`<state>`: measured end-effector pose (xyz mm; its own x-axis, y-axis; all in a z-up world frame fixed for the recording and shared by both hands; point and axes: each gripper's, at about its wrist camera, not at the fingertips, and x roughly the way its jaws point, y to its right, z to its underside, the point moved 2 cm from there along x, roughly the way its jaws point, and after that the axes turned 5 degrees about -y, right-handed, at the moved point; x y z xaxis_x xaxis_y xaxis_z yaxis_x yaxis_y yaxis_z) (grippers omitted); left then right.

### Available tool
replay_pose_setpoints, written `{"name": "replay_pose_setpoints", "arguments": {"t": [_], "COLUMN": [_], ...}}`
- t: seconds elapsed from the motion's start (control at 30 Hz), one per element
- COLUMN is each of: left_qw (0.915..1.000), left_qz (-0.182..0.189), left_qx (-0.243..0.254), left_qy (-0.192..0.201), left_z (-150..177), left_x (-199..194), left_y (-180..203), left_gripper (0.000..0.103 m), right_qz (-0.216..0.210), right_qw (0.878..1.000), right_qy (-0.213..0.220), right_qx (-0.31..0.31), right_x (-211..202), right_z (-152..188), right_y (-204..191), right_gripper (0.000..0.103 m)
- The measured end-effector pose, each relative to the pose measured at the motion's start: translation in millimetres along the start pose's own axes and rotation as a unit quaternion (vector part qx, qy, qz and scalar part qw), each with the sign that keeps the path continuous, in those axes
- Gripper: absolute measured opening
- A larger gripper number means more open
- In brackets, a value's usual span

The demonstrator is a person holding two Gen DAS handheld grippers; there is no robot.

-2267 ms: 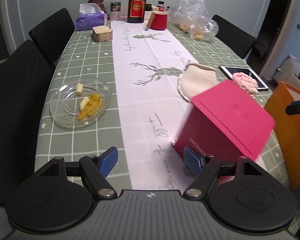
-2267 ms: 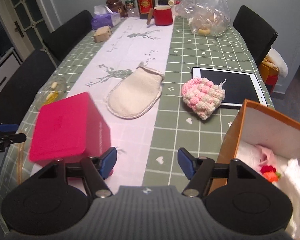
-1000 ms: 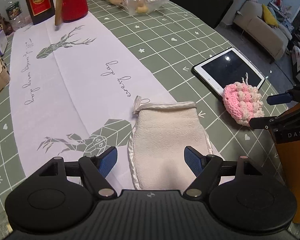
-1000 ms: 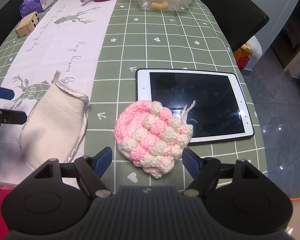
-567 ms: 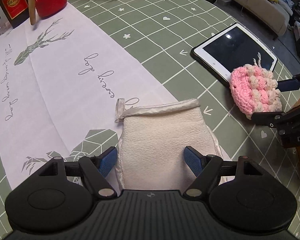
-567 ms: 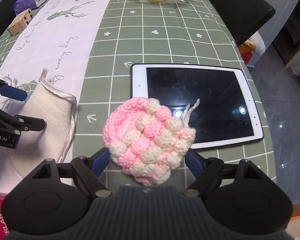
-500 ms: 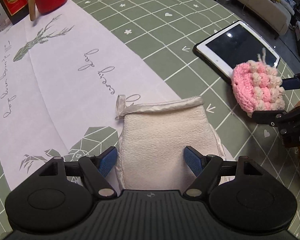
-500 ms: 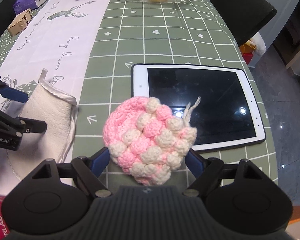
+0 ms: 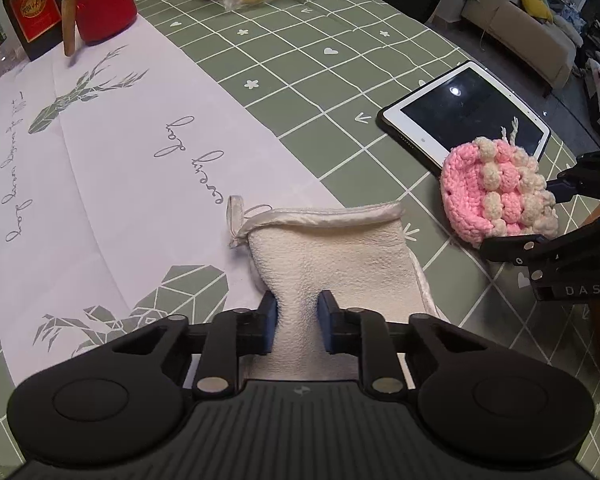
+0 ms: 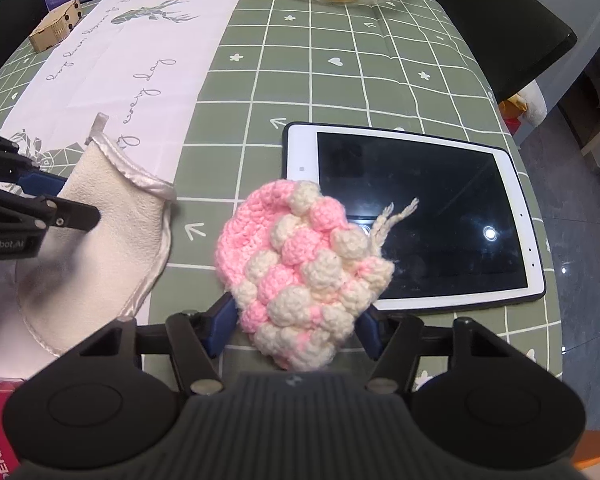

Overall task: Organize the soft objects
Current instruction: 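Grasp the cream terry mitt with the left tool while the right tool grasps the pink crocheted pouch, then lift the mitt and pink pouch and carry both over the orange box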

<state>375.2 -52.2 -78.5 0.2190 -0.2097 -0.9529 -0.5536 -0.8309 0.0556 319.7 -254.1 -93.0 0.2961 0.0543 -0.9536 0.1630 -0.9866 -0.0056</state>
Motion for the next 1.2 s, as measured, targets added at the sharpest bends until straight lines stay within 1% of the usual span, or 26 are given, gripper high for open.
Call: {"name": "replay_pose_setpoints", "arguments": {"t": [0.03,0.07,0.17,0.27,0.4,0.57,0.67,0.83,1.07,1.2], "left_qw": [1.0000,1.0000,0.9995,0.9980,0.9964,0.9946,0.9946,0.9935,0.9933,0.9929], "left_qz": [0.002,0.002,0.001,-0.005,-0.016,-0.009,-0.012,-0.003,0.006,0.017], "left_qx": [-0.004,-0.007,-0.027,-0.060,-0.083,-0.103,-0.102,-0.113,-0.115,-0.117], "left_qy": [0.003,0.006,0.013,0.019,0.002,-0.008,-0.018,-0.013,-0.007,-0.006], "left_z": [1.8,4.3,13.7,27.5,58.2,105.4,135.1,182.4,241.1,270.6], "left_x": [-3.8,-8.6,-24.6,-38.8,-50.9,-73.3,-86.8,-112.3,-146.9,-158.3], "left_y": [-2.9,-6.6,-25.1,-51.0,-75.9,-94.5,-96.3,-87.8,-63.2,-45.4], "left_gripper": [0.010,0.009,0.007,0.007,0.007,0.007,0.007,0.007,0.006,0.006], "right_qz": [-0.002,-0.004,-0.008,-0.021,-0.042,-0.057,-0.060,-0.069,-0.071,-0.069], "right_qw": [1.000,1.000,1.000,1.000,0.999,0.996,0.995,0.994,0.993,0.993], "right_qy": [0.000,0.000,0.001,0.005,0.008,0.004,0.000,-0.004,-0.003,-0.005], "right_qx": [0.000,0.001,-0.002,-0.008,-0.026,-0.062,-0.077,-0.082,-0.093,-0.092], "right_x": [-0.7,-1.2,-4.6,-10.2,-19.3,-32.4,-41.6,-63.5,-96.9,-109.1], "right_z": [0.2,0.1,0.4,1.7,6.4,23.5,37.8,61.1,102.6,127.9], "right_y": [0.2,0.2,-3.1,-11.0,-26.7,-44.6,-50.0,-54.4,-60.8,-59.0], "right_gripper": [0.057,0.056,0.052,0.051,0.051,0.051,0.051,0.051,0.051,0.051]}}
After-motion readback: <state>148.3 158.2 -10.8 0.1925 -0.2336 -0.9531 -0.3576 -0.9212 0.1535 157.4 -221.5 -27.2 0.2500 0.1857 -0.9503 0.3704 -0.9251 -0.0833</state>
